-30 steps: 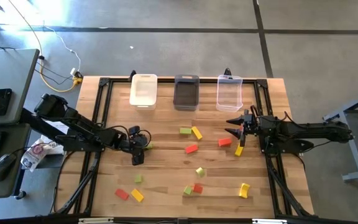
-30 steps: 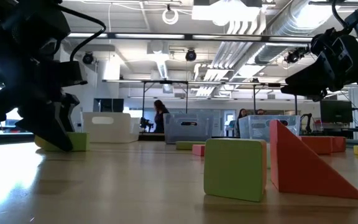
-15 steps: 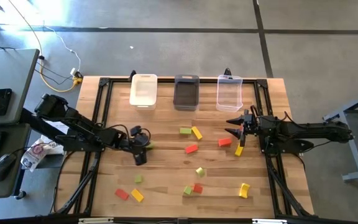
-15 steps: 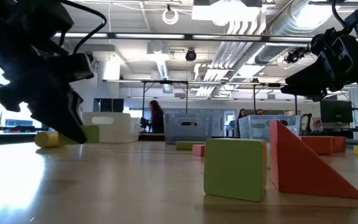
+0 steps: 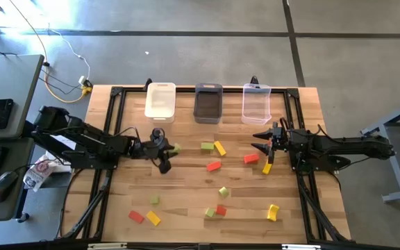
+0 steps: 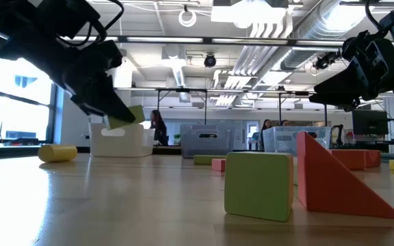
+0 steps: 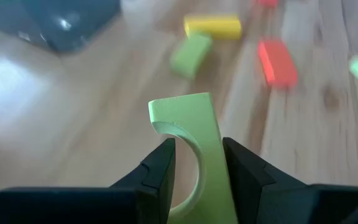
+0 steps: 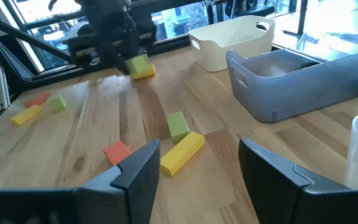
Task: Sort & place blocks by color
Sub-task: Put the green block into the white bin
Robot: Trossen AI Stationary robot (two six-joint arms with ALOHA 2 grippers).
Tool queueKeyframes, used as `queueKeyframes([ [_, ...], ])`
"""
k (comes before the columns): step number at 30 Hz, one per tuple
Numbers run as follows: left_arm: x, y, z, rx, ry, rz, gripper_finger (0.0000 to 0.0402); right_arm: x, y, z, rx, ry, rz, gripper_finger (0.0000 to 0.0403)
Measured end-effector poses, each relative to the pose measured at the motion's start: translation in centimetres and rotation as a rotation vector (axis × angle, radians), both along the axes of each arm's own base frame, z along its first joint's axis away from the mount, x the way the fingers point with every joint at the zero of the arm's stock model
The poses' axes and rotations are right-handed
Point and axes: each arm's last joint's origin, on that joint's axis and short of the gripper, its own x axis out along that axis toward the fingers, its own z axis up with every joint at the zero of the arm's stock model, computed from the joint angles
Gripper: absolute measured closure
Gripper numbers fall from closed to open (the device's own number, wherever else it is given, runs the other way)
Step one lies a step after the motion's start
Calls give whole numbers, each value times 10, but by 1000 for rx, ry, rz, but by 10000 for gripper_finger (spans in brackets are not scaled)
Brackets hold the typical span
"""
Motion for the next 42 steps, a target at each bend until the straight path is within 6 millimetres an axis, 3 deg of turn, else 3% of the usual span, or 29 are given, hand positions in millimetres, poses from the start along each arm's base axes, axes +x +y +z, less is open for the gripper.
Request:
queueKeyframes([
  [14,-20,68,35,203,-126,353,312,0,0,0,0,0,0,199],
  [26,-51,121,34,175,-86,566,312,0,0,0,0,0,0,199],
  [32,-58,140,47,106,47,620,312,0,0,0,0,0,0,199],
  [42,-50,155,60,26,55,604,307,0,0,0,0,0,0,199],
])
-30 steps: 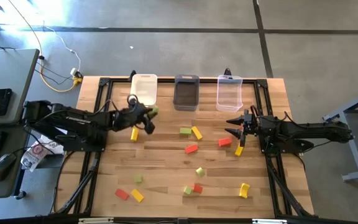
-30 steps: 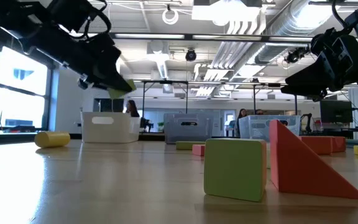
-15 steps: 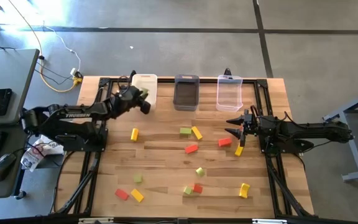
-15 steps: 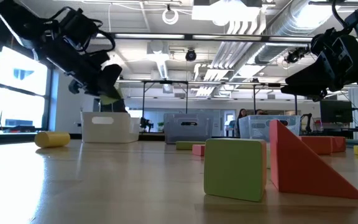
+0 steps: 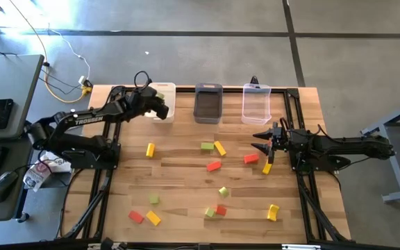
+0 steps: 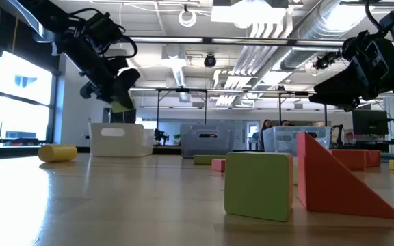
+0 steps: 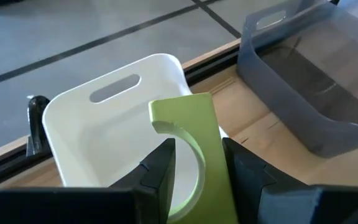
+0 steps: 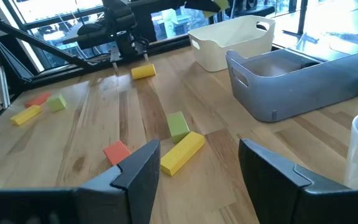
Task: Sort & place blocks by color
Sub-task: Put the green block into the white bin, then put the orange block into the transparent bin
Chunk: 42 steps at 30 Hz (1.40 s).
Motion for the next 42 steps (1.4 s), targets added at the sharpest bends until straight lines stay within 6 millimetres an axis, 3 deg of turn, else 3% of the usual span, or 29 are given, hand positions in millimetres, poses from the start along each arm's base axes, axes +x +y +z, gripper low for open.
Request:
queueKeyframes([
  [10,11,14,-17,-101,34,-3,307,0,0,0,3,0,2,199],
  [17,14,20,-33,-184,96,-2,302,0,0,0,186,-38,-29,199],
  [23,16,21,-43,-217,124,-5,301,0,0,0,212,-43,-35,199],
  [42,18,21,-48,-246,132,-60,249,0,0,0,212,-43,-35,199],
])
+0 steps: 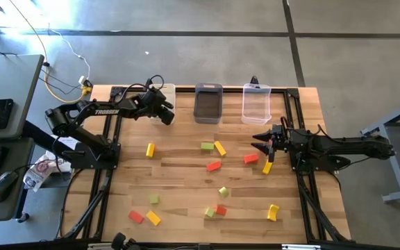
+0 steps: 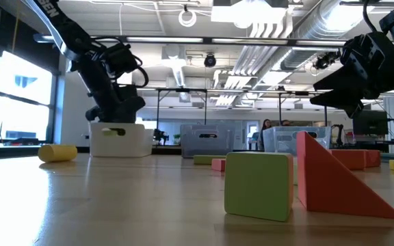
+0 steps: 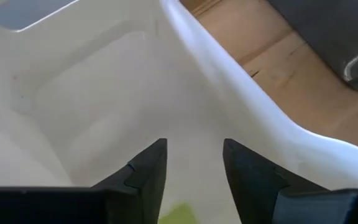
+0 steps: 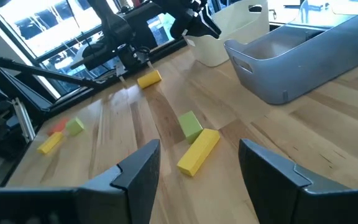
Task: Sort & place blocks by color
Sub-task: Put the orange block into the transparent bin
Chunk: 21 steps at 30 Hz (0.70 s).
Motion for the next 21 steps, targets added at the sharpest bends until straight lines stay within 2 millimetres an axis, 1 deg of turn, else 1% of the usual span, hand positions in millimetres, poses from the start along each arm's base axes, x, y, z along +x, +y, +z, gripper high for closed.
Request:
queueKeyframes([
  [5,1,1,2,18,-14,2,229,0,0,0,0,0,0,199],
  [10,1,1,13,65,-35,-21,225,0,0,0,-1,1,0,199],
  [14,5,4,29,111,-68,-40,226,0,0,2,-9,-2,2,199],
  [16,7,4,38,121,-98,-57,226,0,0,7,-28,-12,6,199],
  [21,11,-3,59,143,-188,-122,227,1,0,18,-94,-33,17,199],
])
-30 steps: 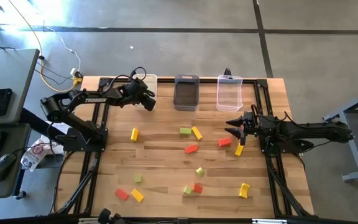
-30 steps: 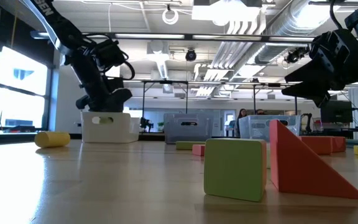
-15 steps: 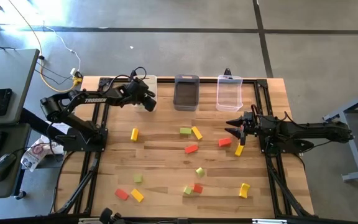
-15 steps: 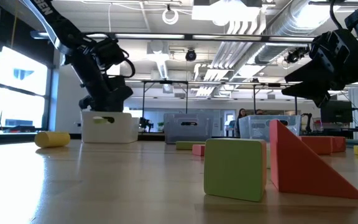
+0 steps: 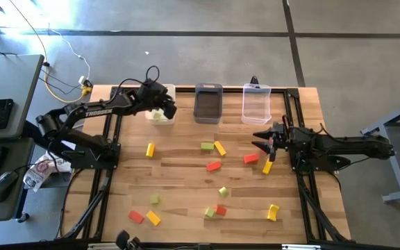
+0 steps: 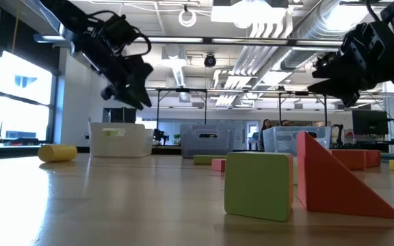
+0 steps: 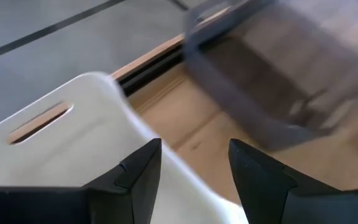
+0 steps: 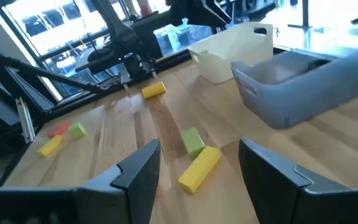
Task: Sort & place blocks by color
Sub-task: Put the orange block into the transparent bin
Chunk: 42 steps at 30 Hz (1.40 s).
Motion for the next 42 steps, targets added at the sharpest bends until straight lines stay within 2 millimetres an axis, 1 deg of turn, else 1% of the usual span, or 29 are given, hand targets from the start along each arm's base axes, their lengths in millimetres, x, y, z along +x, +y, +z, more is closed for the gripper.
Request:
queueKeyframes([
  [3,0,-10,11,10,-31,-43,227,0,0,8,-41,-13,6,199],
  [7,0,-30,20,-9,-31,-88,227,-1,0,17,-91,9,14,199],
  [13,2,-60,27,-53,-15,-140,227,-2,0,27,-109,84,19,199],
  [20,10,-91,29,-98,-17,-228,227,0,0,31,-69,258,19,199],
  [24,16,-107,29,-118,-31,-276,227,5,0,34,-53,344,40,198],
  [30,22,-125,29,-144,-45,-332,227,18,2,44,-20,408,114,178],
  [35,25,-136,29,-146,-45,-360,227,27,3,41,16,532,166,156],
  [42,26,-146,29,-147,-48,-372,227,42,4,23,71,676,240,153],
])
